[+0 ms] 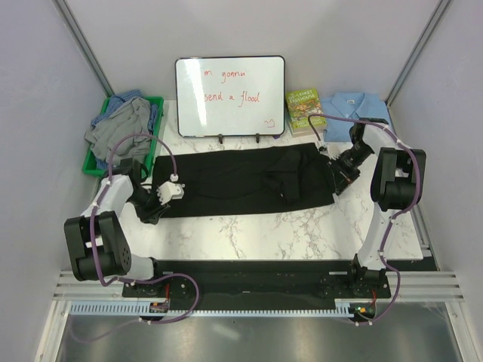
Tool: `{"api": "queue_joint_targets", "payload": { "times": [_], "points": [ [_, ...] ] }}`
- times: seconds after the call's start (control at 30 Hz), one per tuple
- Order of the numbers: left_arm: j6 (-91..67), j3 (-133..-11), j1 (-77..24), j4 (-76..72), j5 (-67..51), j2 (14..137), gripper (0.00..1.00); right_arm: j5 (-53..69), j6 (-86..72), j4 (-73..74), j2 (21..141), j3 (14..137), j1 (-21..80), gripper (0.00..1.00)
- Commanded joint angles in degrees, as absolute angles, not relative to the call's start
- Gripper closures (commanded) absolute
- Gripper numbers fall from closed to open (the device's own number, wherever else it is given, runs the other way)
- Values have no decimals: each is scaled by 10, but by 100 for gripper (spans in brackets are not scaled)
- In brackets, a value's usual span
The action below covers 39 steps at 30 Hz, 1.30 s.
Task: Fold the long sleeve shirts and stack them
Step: Fold the shirt
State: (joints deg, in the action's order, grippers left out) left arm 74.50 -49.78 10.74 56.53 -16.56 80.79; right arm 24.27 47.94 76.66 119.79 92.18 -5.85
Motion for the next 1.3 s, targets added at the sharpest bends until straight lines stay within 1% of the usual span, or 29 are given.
{"api": "queue_joint_targets", "payload": {
  "times": [0.0, 0.03, 0.1, 0.17, 0.2, 0.23, 0.27, 0.3, 0.33, 0.37, 0.4, 0.43, 0.47, 0.5, 0.53, 0.63, 0.67, 0.73, 0.77, 0.8, 0.87, 1.0, 1.27],
  "points": [
    [756, -519, 108, 618, -208, 780, 60, 204, 533, 836, 1145, 875, -60, 78],
    [742, -534, 108, 629, -248, 780, 59, 202, 536, 837, 1127, 867, -61, 70],
    [715, -589, 105, 645, -311, 786, 58, 209, 537, 836, 1110, 872, -61, 63],
    [654, -642, 96, 644, -338, 795, 56, 241, 532, 837, 1092, 896, -62, 56],
    [636, -658, 84, 641, -349, 800, 53, 256, 527, 837, 1086, 906, -62, 51],
    [597, -670, 78, 634, -368, 806, 51, 273, 522, 837, 1075, 929, -63, 42],
    [576, -685, 72, 621, -374, 805, 47, 318, 515, 836, 1071, 940, -62, 36],
    [556, -689, 60, 607, -380, 805, 45, 339, 498, 836, 1069, 951, -57, 32],
    [521, -691, 54, 581, -391, 800, 44, 360, 493, 836, 1068, 968, -51, 24],
    [506, -691, 48, 568, -396, 796, 43, 375, 494, 835, 1065, 971, -41, 19],
    [491, -688, 41, 553, -400, 792, 32, 394, 504, 828, 1059, 969, -19, 14],
    [460, -683, 31, 517, -404, 788, 31, 389, 509, 776, 1030, 942, -5, 8],
    [451, -674, 26, 506, -407, 783, 30, 377, 515, 733, 1007, 918, 13, 6],
    [442, -672, 19, 497, -411, 783, 29, 347, 532, 688, 981, 889, 38, 4],
    [424, -671, 16, 486, -412, 785, 29, 332, 600, 606, 928, 824, 51, 2],
    [393, -679, 7, 483, -416, 802, 29, 299, 712, 490, 855, 730, 90, 2],
    [387, -684, 7, 483, -419, 807, 28, 300, 780, 476, 846, 717, 96, 2],
    [376, -686, 7, 483, -425, 811, 28, 307, 856, 464, 835, 690, 108, 2],
    [374, -686, 7, 483, -425, 812, 28, 308, 937, 462, 832, 680, 110, 2],
    [369, -686, -10, 483, -425, 813, 28, 310, 968, 455, 824, 665, 112, 2],
    [362, -684, -11, 483, -423, 813, 28, 319, 1047, 425, 818, 621, 114, 2],
    [346, -673, -11, 483, -422, 807, 27, 334, 1114, 403, 831, 588, 129, 2],
    [336, -656, -11, 475, -410, 789, 26, 358, 1087, 374, 872, 604, 188, 2]
  ]
}}
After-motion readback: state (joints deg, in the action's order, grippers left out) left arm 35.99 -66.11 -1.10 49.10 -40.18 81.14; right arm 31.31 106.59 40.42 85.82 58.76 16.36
